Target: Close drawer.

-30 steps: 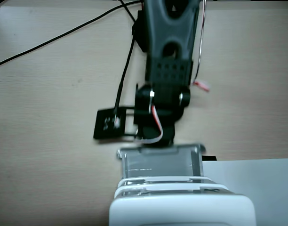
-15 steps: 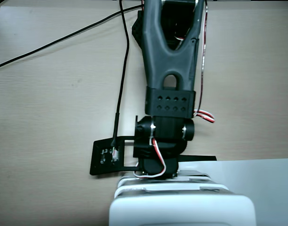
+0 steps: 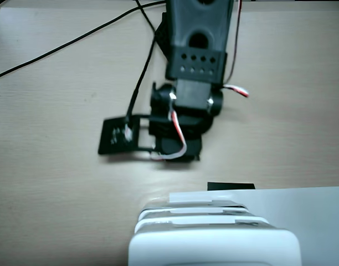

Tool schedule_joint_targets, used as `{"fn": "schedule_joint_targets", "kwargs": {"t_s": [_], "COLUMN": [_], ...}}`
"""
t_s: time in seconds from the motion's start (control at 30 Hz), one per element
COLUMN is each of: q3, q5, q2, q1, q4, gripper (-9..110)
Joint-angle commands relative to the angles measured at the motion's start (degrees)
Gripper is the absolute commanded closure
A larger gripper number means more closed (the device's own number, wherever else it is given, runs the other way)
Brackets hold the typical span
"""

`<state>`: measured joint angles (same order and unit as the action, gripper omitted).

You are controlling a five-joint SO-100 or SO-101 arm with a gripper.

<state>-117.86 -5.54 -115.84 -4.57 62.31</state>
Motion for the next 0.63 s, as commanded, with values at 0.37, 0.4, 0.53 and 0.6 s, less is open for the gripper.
{"fn": "schedule_joint_targets", "kwargs": {"t_s": [0.37, 0.4, 0.53, 0.6], "q3": [-11.7, -11.7, -11.4, -11.4], "q5": [-6.4, -6.2, -5.1, -4.4], "q2": [-13.1, -13.1, -13.5, -13.8], "q1": [-9.9, -9.8, -8.5, -7.9], "q4": [1.1, 1.1, 1.1, 1.2], "gripper": [101, 101, 101, 101]}}
